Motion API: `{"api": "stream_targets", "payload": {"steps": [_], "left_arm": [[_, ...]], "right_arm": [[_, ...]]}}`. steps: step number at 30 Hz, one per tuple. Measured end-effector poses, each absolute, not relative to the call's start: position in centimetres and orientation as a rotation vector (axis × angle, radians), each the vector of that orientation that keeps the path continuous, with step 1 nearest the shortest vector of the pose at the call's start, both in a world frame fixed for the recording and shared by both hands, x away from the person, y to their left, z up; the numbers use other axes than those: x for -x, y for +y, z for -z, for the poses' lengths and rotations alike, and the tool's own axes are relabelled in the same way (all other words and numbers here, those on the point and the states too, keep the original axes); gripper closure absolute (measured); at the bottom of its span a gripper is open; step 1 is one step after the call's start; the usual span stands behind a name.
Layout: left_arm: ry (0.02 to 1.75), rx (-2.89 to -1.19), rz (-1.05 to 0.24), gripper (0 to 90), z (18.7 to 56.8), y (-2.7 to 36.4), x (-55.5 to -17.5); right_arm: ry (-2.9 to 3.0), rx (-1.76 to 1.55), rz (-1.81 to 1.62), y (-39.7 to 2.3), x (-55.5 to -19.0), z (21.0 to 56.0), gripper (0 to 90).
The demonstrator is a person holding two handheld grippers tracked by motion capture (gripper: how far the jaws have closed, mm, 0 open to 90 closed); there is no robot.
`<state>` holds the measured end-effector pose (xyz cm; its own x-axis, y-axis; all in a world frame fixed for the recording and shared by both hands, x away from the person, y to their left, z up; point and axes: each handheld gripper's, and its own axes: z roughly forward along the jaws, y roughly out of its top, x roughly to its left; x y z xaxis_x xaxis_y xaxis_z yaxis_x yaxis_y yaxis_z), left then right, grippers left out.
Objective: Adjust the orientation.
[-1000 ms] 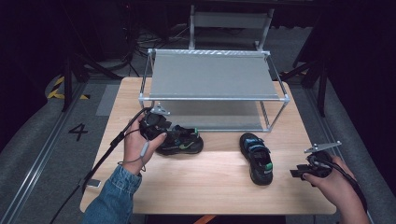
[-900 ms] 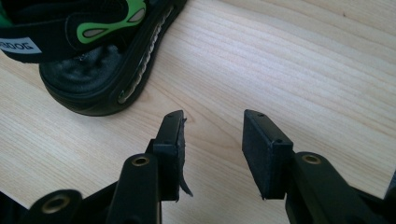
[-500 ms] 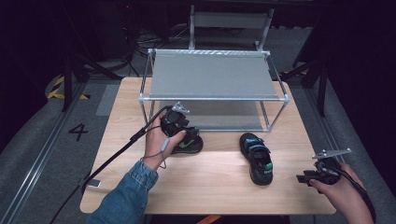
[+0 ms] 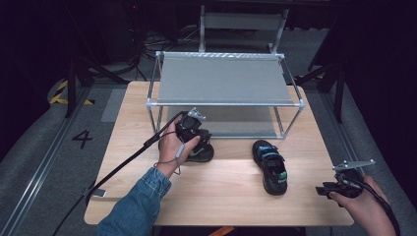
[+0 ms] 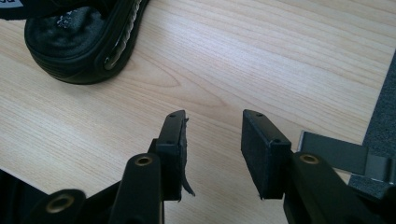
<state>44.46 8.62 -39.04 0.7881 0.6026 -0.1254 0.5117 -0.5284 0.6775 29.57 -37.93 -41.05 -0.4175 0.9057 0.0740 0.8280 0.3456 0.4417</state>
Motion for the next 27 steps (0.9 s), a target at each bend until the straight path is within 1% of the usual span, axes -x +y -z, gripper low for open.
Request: {"api": "stream_targets", "payload": {"steps": [1, 2, 8, 14, 18, 27], "left_arm": [[0.818, -2.248, -0.15, 85.3, 38.9, 8.6, -44.3], [0.81, -2.255, -0.143, 86.6, 38.7, 8.7, -44.1], [0.786, -2.296, -0.14, 86.7, 37.4, 9.2, -42.2], [0.762, -2.371, -0.139, 86.5, 36.0, 10.0, -39.6], [0.77, -2.408, -0.153, 86.5, 35.4, 10.9, -38.0], [0.832, -2.435, -0.11, 86.4, 35.3, 13.5, -35.7]], "right_arm": [[2.422, -1.572, -0.626, -37.8, -29.6, 41.1, 61.8], [2.427, -1.564, -0.623, -37.8, -29.7, 41.1, 61.8], [2.435, -1.541, -0.632, -37.4, -30.5, 40.9, 61.7], [2.478, -1.483, -0.645, -36.0, -32.3, 40.7, 61.6], [2.51, -1.438, -0.653, -34.8, -33.7, 40.8, 61.5], [2.519, -1.389, -0.682, -33.2, -36.2, 40.1, 61.8]]}}
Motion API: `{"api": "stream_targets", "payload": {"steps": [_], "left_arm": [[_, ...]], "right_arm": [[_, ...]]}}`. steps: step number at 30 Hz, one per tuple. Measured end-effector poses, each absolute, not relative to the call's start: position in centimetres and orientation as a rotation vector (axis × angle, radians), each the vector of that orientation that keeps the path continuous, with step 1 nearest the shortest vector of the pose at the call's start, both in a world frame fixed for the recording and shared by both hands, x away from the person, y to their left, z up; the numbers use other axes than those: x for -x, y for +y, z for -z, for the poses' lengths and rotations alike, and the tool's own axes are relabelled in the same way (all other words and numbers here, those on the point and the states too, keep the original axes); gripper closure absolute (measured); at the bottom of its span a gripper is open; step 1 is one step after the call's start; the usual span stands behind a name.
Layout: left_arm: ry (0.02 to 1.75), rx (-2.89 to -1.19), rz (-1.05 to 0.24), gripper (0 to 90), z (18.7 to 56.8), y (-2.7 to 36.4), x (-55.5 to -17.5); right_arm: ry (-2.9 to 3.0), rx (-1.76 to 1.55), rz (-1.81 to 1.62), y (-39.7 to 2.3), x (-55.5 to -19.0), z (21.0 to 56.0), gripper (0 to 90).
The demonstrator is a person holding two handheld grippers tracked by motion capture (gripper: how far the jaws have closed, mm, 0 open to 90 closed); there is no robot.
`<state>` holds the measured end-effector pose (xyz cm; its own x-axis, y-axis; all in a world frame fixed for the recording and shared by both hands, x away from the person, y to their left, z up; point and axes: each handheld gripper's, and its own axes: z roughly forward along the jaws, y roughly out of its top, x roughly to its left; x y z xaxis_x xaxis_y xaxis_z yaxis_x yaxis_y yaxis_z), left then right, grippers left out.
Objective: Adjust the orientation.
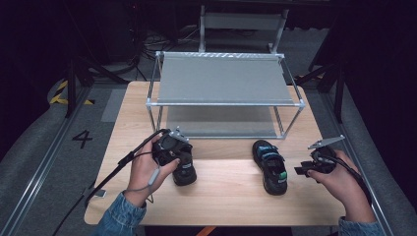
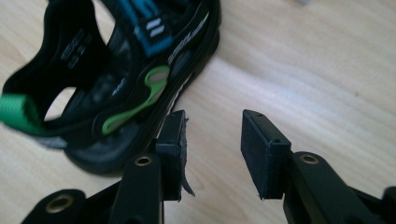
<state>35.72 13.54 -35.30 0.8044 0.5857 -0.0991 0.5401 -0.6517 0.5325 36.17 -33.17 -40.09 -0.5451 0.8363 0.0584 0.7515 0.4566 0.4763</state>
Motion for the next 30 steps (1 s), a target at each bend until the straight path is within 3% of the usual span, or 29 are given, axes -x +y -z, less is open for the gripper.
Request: {"api": "stream_targets", "payload": {"steps": [12, 17, 23, 30], "left_arm": [[0.886, -2.495, -0.049, 82.3, 36.3, 14.8, -34.5], [0.891, -2.526, -0.052, 62.8, 36.6, 14.8, -34.8], [0.894, -2.468, -0.196, 39.3, 36.3, 15.1, -35.7], [0.898, -2.521, -0.29, 31.4, 37.7, 15.6, -37.6]], "right_arm": [[2.51, -1.391, -0.715, -32.5, -37.9, 39.6, 61.6], [2.5, -1.405, -0.73, -32.9, -37.8, 39.5, 61.2], [2.469, -1.436, -0.725, -34.0, -37.3, 39.5, 61.2], [2.471, -1.449, -0.72, -34.2, -36.7, 39.7, 60.9]]}}
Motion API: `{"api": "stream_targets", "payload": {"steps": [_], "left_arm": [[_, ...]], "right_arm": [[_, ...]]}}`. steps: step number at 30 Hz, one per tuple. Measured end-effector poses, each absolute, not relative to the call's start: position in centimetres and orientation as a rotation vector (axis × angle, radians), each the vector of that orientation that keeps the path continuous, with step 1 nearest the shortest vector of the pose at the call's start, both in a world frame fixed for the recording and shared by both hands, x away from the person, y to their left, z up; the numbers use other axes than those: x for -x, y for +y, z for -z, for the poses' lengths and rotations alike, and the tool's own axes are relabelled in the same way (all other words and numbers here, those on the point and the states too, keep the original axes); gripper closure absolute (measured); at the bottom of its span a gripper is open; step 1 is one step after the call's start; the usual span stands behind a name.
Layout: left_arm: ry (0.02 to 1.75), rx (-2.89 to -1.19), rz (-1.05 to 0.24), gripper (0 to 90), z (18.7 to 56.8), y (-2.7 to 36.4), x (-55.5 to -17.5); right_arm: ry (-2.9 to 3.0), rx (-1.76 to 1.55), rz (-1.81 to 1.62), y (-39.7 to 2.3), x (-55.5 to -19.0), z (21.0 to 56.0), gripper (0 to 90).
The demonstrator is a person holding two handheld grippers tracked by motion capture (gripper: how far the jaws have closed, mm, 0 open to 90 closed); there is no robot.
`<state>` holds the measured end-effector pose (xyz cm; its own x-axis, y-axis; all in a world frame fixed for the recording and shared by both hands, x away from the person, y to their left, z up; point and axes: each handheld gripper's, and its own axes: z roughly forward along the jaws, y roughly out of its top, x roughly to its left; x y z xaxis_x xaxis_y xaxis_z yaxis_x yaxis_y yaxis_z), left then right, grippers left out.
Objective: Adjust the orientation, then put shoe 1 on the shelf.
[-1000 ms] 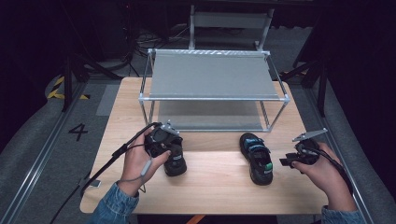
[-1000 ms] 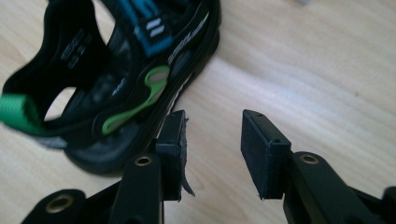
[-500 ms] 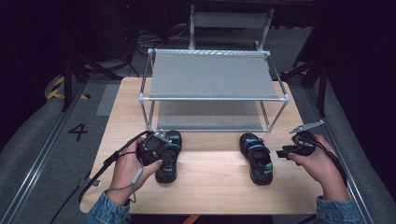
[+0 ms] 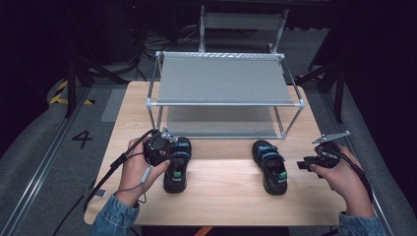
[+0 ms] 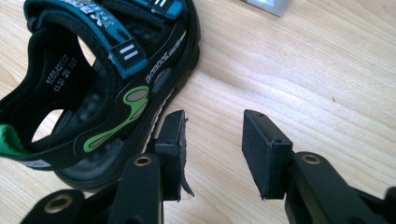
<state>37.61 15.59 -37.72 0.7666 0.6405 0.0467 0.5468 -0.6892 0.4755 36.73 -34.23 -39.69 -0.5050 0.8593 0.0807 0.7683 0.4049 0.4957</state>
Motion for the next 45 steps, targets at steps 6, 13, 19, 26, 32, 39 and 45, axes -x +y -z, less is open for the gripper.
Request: {"api": "stream_targets", "payload": {"steps": [6, 13, 19, 26, 32, 39, 45], "left_arm": [[0.959, -2.537, -0.283, 31.8, 39.5, 15.5, -38.9], [0.938, -2.555, -0.248, 51.9, 40.2, 15.4, -39.7], [0.941, -2.533, -0.195, 68.8, 40.0, 15.4, -39.9], [0.918, -2.53, -0.2, 71.2, 39.3, 15.2, -39.9], [0.873, -2.536, -0.174, 71.3, 38.3, 14.6, -39.6], [0.824, -2.528, -0.198, 71.0, 35.7, 13.5, -38.2], [0.811, -2.508, -0.207, 71.0, 33.6, 12.7, -37.0]], "right_arm": [[2.474, -1.442, -0.72, -34.2, -36.6, 39.9, 60.6], [2.476, -1.448, -0.712, -34.4, -36.2, 40.1, 60.5], [2.47, -1.449, -0.711, -34.5, -35.8, 39.9, 60.5], [2.473, -1.456, -0.704, -34.6, -35.6, 40.3, 60.5], [2.48, -1.442, -0.69, -34.4, -35.5, 40.3, 60.5], [2.487, -1.448, -0.682, -34.2, -35.3, 40.6, 60.5], [2.496, -1.449, -0.676, -34.2, -35.1, 40.7, 60.5]]}}
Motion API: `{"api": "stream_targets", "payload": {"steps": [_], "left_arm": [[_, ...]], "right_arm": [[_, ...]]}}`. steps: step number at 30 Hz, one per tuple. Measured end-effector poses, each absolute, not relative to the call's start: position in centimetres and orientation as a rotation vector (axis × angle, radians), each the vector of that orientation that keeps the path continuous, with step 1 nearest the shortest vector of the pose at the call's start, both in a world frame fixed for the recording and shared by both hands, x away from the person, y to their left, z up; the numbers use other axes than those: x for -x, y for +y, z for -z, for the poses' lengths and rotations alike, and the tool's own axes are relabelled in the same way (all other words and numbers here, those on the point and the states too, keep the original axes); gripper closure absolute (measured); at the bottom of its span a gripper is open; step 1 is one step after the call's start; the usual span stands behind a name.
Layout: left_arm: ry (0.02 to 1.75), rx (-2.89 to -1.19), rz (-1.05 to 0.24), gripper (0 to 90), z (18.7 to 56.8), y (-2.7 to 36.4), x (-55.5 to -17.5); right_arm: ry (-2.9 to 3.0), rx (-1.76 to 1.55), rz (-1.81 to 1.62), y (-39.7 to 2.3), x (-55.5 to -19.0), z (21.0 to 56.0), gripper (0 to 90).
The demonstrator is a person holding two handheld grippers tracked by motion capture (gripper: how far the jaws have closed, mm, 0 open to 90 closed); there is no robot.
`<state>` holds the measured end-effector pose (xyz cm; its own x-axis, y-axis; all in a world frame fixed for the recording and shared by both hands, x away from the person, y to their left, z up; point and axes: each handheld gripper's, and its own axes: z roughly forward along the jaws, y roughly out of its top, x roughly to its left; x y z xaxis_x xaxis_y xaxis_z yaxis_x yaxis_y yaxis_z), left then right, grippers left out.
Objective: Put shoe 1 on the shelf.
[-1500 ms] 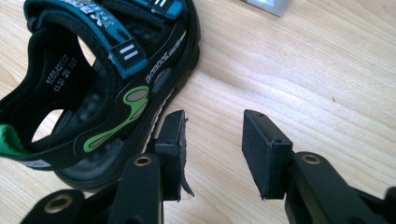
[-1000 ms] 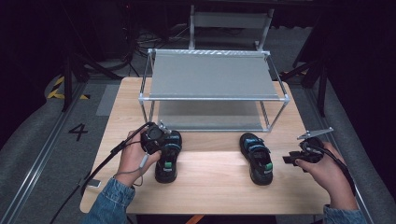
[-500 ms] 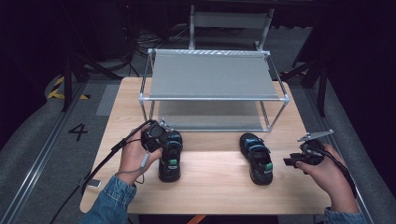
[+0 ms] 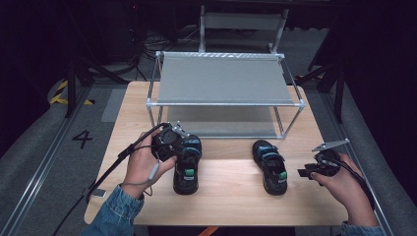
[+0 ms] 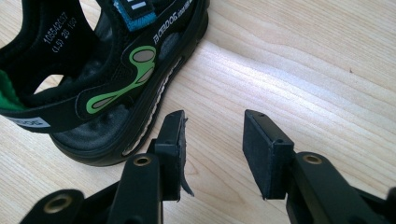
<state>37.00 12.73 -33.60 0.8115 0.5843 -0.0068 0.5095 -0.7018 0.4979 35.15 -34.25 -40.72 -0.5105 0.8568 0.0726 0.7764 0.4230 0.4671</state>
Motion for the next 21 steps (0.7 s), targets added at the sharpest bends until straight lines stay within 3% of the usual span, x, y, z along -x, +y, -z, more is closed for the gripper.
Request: {"api": "stream_targets", "payload": {"steps": [21], "left_arm": [[0.822, -2.413, -0.233, 71.1, 25.1, 11.3, -37.1]], "right_arm": [[2.5, -1.461, -0.679, -34.7, -34.8, 41.0, 61.3]]}}
